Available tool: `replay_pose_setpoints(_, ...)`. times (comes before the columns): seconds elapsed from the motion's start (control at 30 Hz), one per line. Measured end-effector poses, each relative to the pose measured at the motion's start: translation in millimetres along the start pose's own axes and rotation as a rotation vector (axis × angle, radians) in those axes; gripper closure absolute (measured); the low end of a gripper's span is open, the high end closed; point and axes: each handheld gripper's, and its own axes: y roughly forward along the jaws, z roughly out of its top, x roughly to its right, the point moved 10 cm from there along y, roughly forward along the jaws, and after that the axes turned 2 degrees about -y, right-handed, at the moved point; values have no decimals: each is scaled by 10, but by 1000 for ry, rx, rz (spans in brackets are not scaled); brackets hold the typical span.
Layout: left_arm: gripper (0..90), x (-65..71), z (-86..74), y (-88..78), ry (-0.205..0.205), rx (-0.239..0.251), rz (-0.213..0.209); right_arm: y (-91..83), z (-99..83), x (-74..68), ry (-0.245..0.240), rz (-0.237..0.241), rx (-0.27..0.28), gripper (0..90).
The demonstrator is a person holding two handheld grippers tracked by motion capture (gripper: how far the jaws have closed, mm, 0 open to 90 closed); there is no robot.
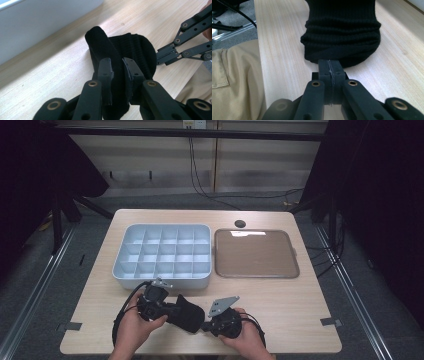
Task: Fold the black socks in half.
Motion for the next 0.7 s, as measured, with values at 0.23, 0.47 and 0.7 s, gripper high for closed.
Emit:
replay_pose_setpoints(0.23,771,40,19,36,9,-2,-6,-1,-1,-1,-1,-3,0,899)
replay_pose_setpoints(0.47,769,72,18,75,20,-12,-10,0,-1,-4,1,-1,1,899)
replay_pose_setpoints(0.7,768,94,25,106,26,-16,-7,9,6,-8,0,-2,6,900)
